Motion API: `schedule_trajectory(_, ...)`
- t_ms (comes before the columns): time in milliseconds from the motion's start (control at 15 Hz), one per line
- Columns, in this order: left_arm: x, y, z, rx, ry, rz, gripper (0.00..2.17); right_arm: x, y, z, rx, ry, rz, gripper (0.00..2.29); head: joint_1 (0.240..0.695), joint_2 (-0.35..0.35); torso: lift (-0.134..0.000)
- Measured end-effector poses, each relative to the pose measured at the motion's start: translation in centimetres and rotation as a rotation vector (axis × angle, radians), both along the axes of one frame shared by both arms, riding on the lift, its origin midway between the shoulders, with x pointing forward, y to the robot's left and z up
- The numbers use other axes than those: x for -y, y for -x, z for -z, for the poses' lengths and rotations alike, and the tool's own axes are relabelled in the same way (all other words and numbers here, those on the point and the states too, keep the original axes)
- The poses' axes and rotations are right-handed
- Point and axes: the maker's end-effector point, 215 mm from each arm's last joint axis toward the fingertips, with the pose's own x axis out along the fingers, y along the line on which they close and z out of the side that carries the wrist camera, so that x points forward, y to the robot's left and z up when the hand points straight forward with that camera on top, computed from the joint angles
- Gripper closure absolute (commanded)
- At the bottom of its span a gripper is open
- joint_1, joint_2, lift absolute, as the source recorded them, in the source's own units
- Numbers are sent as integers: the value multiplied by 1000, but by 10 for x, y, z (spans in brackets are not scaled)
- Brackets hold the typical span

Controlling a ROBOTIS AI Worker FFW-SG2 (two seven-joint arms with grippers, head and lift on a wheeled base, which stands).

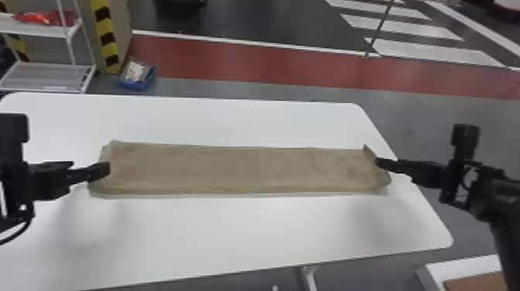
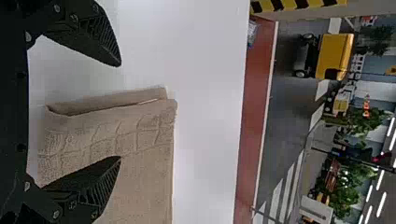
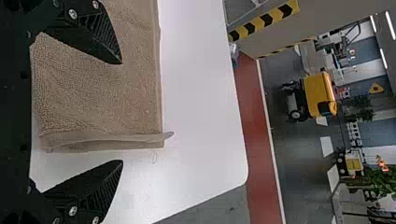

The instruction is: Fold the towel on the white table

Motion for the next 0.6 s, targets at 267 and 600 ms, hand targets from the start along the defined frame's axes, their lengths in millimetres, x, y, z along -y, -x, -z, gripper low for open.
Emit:
schedule_trajectory(267,7,16,18,-78,17,32,647,-1,2,4,-9,5,-1,154,695,-246,-120)
schedule_trajectory(600,14,23,19,-101,13,55,1713,-2,0,3,-5,6,-2,154,695,-252,-120)
